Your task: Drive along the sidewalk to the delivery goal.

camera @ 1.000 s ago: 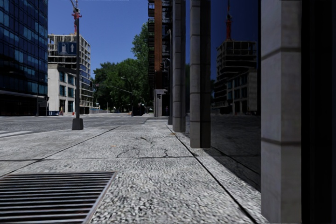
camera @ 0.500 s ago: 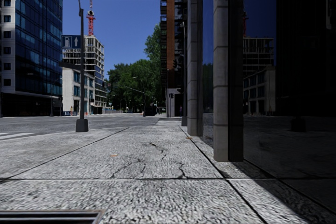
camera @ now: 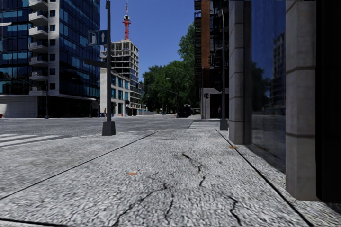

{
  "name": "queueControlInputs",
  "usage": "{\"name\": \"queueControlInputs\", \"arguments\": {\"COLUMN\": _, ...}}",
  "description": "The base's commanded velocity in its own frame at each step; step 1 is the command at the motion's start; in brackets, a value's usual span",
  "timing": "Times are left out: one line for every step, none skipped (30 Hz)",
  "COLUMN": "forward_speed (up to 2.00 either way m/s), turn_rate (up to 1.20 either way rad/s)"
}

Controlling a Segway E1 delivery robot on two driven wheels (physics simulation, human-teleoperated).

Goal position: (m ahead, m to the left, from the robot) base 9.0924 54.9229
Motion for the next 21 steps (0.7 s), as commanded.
{"name": "queueControlInputs", "arguments": {"forward_speed": 2.0, "turn_rate": 0.68}}
{"name": "queueControlInputs", "arguments": {"forward_speed": 2.0, "turn_rate": 0.21}}
{"name": "queueControlInputs", "arguments": {"forward_speed": 2.0, "turn_rate": 0.12}}
{"name": "queueControlInputs", "arguments": {"forward_speed": 2.0, "turn_rate": 0.07}}
{"name": "queueControlInputs", "arguments": {"forward_speed": 2.0, "turn_rate": 0.07}}
{"name": "queueControlInputs", "arguments": {"forward_speed": 2.0, "turn_rate": 0.0}}
{"name": "queueControlInputs", "arguments": {"forward_speed": 2.0, "turn_rate": 0.0}}
{"name": "queueControlInputs", "arguments": {"forward_speed": 2.0, "turn_rate": 0.0}}
{"name": "queueControlInputs", "arguments": {"forward_speed": 2.0, "turn_rate": 0.0}}
{"name": "queueControlInputs", "arguments": {"forward_speed": 2.0, "turn_rate": 0.0}}
{"name": "queueControlInputs", "arguments": {"forward_speed": 2.0, "turn_rate": 0.0}}
{"name": "queueControlInputs", "arguments": {"forward_speed": 2.0, "turn_rate": 0.0}}
{"name": "queueControlInputs", "arguments": {"forward_speed": 2.0, "turn_rate": 0.0}}
{"name": "queueControlInputs", "arguments": {"forward_speed": 2.0, "turn_rate": 0.0}}
{"name": "queueControlInputs", "arguments": {"forward_speed": 2.0, "turn_rate": 0.0}}
{"name": "queueControlInputs", "arguments": {"forward_speed": 2.0, "turn_rate": 0.0}}
{"name": "queueControlInputs", "arguments": {"forward_speed": 2.0, "turn_rate": 0.0}}
{"name": "queueControlInputs", "arguments": {"forward_speed": 2.0, "turn_rate": 0.0}}
{"name": "queueControlInputs", "arguments": {"forward_speed": 2.0, "turn_rate": 0.0}}
{"name": "queueControlInputs", "arguments": {"forward_speed": 2.0, "turn_rate": 0.0}}
{"name": "queueControlInputs", "arguments": {"forward_speed": 2.0, "turn_rate": 0.0}}
